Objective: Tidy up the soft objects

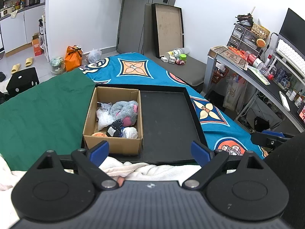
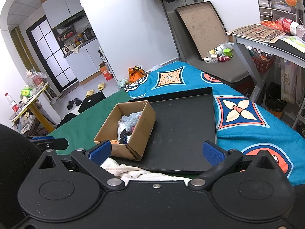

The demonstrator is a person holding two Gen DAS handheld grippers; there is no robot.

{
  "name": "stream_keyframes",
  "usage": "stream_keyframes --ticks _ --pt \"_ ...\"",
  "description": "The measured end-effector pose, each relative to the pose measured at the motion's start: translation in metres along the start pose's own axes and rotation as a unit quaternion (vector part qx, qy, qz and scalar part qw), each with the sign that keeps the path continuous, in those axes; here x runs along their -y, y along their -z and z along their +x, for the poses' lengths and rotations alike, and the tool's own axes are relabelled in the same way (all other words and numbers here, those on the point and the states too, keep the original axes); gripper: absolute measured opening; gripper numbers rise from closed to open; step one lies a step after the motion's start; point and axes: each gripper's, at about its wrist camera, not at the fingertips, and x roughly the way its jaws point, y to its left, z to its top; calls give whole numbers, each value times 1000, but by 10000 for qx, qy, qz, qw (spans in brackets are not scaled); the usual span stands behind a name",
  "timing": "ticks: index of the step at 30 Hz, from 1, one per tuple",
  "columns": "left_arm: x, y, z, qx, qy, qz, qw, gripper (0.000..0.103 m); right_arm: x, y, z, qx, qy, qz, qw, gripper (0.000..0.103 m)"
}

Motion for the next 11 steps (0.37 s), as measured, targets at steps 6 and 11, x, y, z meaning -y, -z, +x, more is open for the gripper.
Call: stream_keyframes --ticks 6,11 --pt "0 0 -1 62 -29 6 10000 92 0 0 0 0 -5 3 10000 103" --pt "0 0 -1 52 -21 8 10000 92 0 1 1 1 -17 2 10000 103"
